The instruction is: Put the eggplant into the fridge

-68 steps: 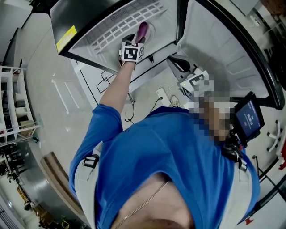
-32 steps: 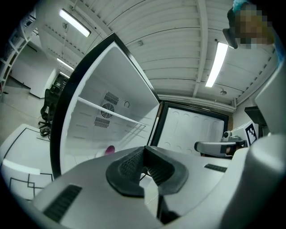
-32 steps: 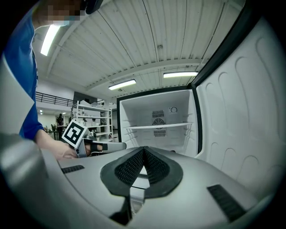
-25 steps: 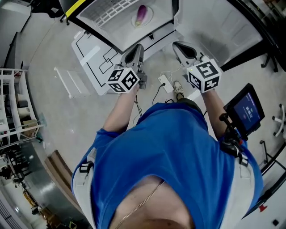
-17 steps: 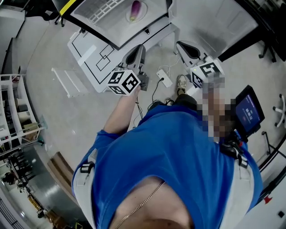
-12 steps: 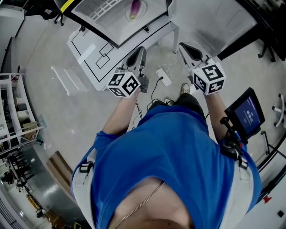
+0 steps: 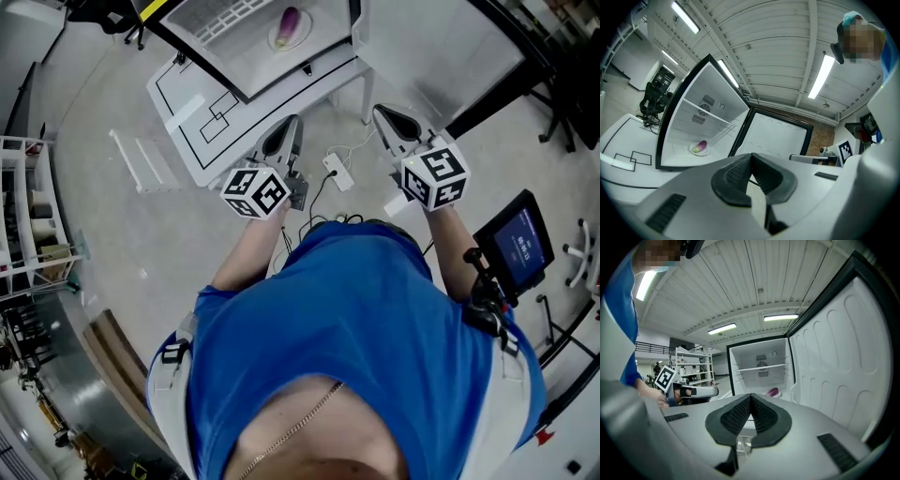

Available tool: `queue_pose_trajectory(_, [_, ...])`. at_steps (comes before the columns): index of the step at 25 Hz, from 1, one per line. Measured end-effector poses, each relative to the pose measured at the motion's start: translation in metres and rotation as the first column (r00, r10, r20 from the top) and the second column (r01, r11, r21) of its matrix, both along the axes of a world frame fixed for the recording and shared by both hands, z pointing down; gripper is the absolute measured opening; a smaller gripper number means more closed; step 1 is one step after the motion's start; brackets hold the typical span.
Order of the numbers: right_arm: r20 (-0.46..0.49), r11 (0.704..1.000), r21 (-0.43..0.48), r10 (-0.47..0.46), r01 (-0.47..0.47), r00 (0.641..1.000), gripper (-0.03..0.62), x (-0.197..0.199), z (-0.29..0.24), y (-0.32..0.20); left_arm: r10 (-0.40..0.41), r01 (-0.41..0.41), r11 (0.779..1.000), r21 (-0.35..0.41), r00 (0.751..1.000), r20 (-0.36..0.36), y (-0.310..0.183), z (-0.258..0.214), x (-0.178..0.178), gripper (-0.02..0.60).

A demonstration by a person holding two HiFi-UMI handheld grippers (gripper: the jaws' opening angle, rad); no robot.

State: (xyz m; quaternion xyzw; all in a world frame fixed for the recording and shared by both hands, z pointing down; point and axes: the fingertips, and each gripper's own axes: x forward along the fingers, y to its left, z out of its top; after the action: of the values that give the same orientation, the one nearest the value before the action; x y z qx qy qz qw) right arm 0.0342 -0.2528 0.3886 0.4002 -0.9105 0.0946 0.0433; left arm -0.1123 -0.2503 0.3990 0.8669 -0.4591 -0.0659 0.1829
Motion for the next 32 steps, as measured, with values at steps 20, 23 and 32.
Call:
queue_pose_trajectory(20, [0.044, 0.997, -0.032, -0.065, 0.067, 0.997, 0.0, -0.014, 0.013, 0.016, -0.059, 0.058, 0.998, -0.028, 0.998, -0.03, 0.025, 0.017, -0.003, 0.008])
queue_pose_trajectory(23, [0.042, 0.997, -0.034, -0.071, 0.072, 0.997, 0.0, -0.014, 0.014, 0.018, -0.064, 0.062, 0.998, -0.033, 0.997, -0.033, 0.028, 0.019, -0.003, 0.008])
queue_pose_trajectory(32, [0.037, 0.996, -0.039, -0.079, 0.081, 0.996, 0.0, -0.016, 0.015, 0.02, -0.071, 0.07, 0.997, -0.045, 0.997, -0.034, 0.031, 0.022, -0.004, 0.008])
